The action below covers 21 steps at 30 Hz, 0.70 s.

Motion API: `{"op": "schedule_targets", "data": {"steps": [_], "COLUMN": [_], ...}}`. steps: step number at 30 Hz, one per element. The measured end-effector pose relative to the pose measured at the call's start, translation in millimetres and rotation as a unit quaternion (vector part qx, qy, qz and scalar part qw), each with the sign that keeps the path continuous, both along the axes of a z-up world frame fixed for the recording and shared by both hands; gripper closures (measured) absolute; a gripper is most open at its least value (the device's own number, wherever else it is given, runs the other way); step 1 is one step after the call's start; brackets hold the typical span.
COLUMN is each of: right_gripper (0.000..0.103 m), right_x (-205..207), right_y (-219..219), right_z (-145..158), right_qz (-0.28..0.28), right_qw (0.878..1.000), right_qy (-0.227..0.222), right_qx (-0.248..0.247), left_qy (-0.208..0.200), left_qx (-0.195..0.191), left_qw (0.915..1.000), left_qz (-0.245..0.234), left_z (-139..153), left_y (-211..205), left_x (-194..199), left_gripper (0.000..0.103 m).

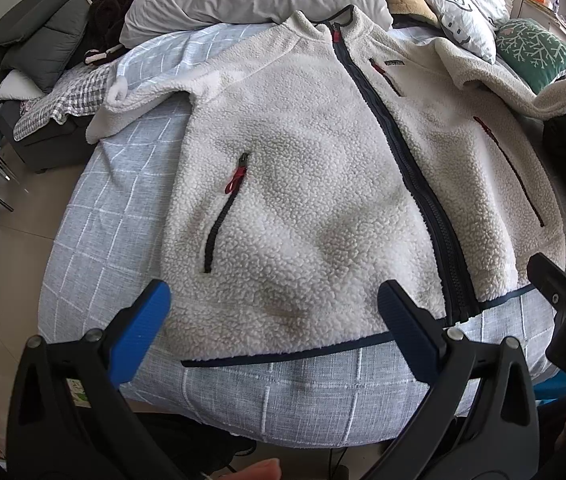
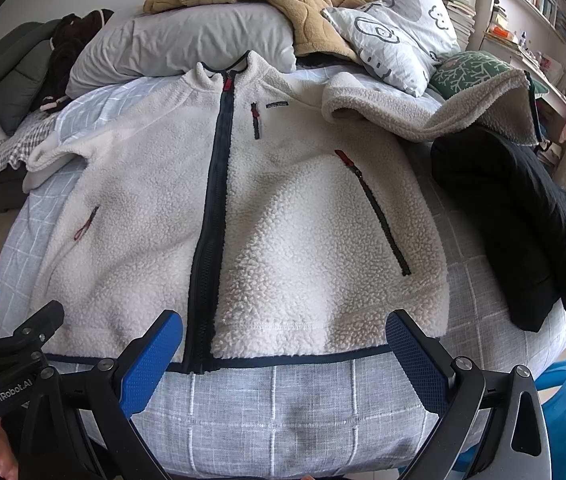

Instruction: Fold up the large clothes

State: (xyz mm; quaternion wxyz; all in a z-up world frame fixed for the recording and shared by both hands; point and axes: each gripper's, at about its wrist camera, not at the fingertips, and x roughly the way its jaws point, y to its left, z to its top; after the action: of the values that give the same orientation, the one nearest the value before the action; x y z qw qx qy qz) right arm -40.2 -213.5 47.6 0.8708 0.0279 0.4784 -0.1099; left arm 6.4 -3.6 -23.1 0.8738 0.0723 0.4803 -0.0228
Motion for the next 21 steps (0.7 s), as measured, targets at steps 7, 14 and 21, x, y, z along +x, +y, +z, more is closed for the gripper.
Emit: {"op": "schedule_targets", "data": {"steps": [7,14,21], "right_gripper": [0.000,0.000,0.000], "right_x": [0,0,2], "right_y": [0,-1,-9], "right_z": [-1,-1,-2], "right_qz": [0.000,0.000,0.014], "right_qw": [1.000,1.000,1.000], "right_qy": [0.000,0.000,-0.001], "right_qx": [-0.001,-0.002,-0.013], "left_qy": [0.000,-0.007,-0.027], "left_qx": [0.000,0.006,-0.005], "left_qw": [1.0000,1.0000,0.9996], "left_qz": [0.002,0.004,-0.005], "left_z": [0,1,0], "left_y": [0,1,14], "left_x": [0,2,18], "left_gripper": [0.000,0.000,0.000]}}
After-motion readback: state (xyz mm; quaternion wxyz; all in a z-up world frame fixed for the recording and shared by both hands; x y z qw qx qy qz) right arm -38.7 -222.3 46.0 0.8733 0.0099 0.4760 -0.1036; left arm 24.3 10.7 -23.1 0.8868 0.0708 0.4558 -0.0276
